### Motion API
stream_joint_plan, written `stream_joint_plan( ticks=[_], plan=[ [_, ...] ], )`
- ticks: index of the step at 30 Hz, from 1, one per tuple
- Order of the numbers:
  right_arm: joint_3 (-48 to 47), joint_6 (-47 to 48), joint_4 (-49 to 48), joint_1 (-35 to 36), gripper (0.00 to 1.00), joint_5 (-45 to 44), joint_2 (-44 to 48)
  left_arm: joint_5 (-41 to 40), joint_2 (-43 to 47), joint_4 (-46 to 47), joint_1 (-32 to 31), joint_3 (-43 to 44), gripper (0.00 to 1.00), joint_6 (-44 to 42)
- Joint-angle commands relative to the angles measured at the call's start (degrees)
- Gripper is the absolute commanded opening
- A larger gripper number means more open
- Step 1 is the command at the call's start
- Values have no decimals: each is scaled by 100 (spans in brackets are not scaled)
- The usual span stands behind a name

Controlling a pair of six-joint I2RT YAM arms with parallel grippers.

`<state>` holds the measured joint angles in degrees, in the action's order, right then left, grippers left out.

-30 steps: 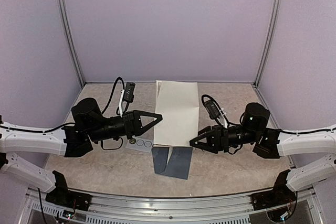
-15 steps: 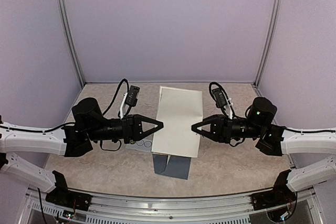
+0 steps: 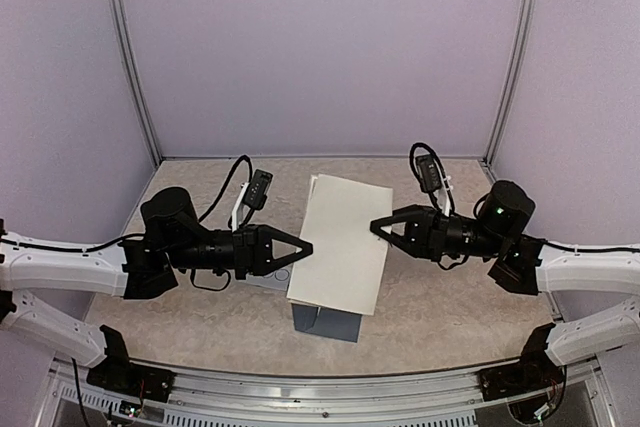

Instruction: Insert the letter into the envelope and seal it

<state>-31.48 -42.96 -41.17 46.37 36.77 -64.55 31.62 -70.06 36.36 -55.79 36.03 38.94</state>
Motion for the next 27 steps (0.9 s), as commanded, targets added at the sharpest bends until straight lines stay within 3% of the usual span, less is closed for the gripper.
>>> stream_joint_plan(
  ticks=[1,4,6,7,8,9,12,13,14,16,19,20,21,24,25,27],
  plan=[
    [-59,-147,-532,-133,0,-195,143,160,-35,-149,16,103,0,-79],
    [-90,-143,-525,-160,0,-143,143,177,-31,-181,16,106,0,-79],
    [-120,-149,-530,-172,34,-131,113,209,-34,-203,16,114,0,-88],
    [-117,-163,-558,-180,31,-148,115,216,-41,-214,18,119,0,-88],
    [-106,-167,-613,-174,6,-159,104,219,-42,-222,16,123,0,-88],
    [-104,-173,-633,-184,0,-188,106,214,-43,-232,16,123,0,-88],
    [-109,-199,-689,-210,0,-228,124,218,-34,-265,23,108,0,-88],
    [-131,-203,-660,-236,13,-225,115,222,-34,-266,24,106,0,-89],
    [-133,-204,-652,-249,19,-236,106,216,-26,-274,24,106,0,-88],
    [-99,-220,-746,-269,0,-262,107,222,-18,-277,25,106,0,-88],
    [-71,-258,-871,-311,0,-265,93,239,-20,-292,32,100,0,-86],
    [-83,-280,-858,-329,4,-255,80,235,-24,-288,33,97,0,-80],
    [-86,-289,-868,-350,0,-243,70,226,-25,-287,40,97,0,-77],
    [-32,-319,-984,-363,0,-271,73,211,-8,-279,50,97,0,-80],
    [-33,-339,-985,-382,3,-259,60,161,-6,-268,63,97,0,-79],
    [-48,-349,-987,-388,51,-192,14,-21,23,-186,60,82,0,-83]
  ],
)
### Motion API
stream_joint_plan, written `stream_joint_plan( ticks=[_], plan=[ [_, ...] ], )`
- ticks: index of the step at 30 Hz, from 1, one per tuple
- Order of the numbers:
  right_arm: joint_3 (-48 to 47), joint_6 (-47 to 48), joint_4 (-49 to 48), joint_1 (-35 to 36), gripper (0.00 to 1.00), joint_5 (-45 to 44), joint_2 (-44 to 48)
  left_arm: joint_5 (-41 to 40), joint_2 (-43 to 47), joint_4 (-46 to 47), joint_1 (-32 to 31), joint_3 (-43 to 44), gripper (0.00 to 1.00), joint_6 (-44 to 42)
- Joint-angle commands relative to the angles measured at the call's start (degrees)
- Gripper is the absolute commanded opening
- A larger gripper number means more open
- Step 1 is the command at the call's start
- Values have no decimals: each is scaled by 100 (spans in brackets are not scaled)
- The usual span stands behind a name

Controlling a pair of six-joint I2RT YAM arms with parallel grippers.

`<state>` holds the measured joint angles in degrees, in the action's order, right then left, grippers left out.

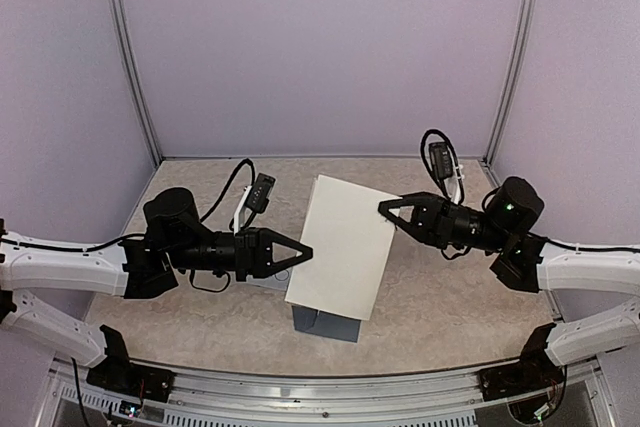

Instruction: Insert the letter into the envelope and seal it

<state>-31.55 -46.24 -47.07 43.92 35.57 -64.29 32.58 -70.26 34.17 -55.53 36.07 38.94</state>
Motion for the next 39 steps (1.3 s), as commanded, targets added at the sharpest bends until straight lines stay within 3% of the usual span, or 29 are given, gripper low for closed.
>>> stream_joint_plan(
  ticks=[1,6,11,13,16,17,21,28,33,39],
  plan=[
    [-44,-17,-375,-144,65,-38,-46,-300,83,144,39,67,0,-90],
    [26,-101,-389,-101,83,229,-357,-1202,158,1362,14,-65,0,62],
    [6,-157,-588,283,84,354,-668,-1633,8,2145,-19,-89,0,145],
    [-93,-95,-581,454,64,430,-800,-1703,-101,2250,-44,-83,0,177],
    [-117,-104,-675,542,3,428,-893,-1697,-195,2219,-61,-83,0,238],
    [-94,-82,-659,540,0,408,-873,-1675,-206,2121,-55,-83,1,260],
    [-170,515,323,521,0,372,-641,-1608,67,1274,118,-152,49,191],
    [-919,2011,3387,524,0,911,-375,-1408,1280,-1964,946,409,89,-984],
    [-1287,2530,4582,585,0,1285,-450,-722,1371,-3717,1379,1197,99,-1834],
    [-1777,3037,5632,804,0,1310,-734,254,831,-4348,1316,2001,99,-2250]
  ],
)
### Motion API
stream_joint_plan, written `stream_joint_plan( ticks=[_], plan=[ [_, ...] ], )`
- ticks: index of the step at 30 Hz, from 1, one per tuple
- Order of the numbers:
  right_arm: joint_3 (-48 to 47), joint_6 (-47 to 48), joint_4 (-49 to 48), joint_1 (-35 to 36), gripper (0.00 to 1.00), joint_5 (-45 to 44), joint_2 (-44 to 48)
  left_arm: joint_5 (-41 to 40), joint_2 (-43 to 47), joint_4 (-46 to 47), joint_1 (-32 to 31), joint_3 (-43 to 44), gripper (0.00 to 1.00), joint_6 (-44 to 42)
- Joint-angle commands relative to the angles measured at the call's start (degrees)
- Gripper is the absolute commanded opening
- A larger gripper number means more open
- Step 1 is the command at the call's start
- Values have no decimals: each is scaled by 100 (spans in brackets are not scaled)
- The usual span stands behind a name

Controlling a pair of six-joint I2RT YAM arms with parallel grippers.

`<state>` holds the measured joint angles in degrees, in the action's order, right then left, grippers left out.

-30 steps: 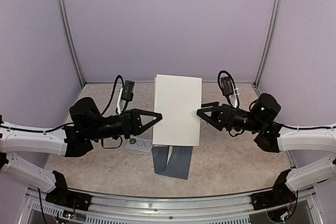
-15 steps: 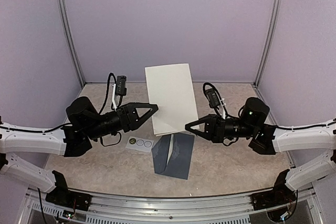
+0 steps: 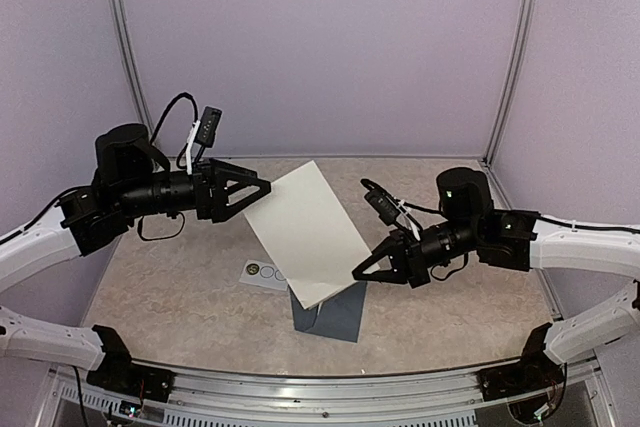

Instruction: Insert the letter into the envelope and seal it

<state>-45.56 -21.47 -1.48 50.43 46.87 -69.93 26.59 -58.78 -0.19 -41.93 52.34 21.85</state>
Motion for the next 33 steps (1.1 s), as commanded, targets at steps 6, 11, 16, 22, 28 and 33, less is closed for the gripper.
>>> stream_joint_plan(
  ticks=[6,11,16,22,28,33],
  plan=[
    [-775,914,1658,328,0,277,-469,1151,-860,-1247,-265,817,99,-809],
    [-1016,1196,2035,371,0,178,-605,1505,-1237,-1247,-481,942,69,-853],
    [-866,1049,1633,308,0,-286,-363,1673,-1294,-971,-442,785,0,-631],
    [291,-179,-621,37,83,-1027,567,1143,-684,1277,-452,-309,0,487],
    [1374,-1430,-3573,47,99,-1753,820,-221,-40,3633,-716,-1373,0,1232],
    [1312,-1662,-4357,185,100,-1745,274,-645,-46,4695,-848,-1777,0,1558]
  ],
)
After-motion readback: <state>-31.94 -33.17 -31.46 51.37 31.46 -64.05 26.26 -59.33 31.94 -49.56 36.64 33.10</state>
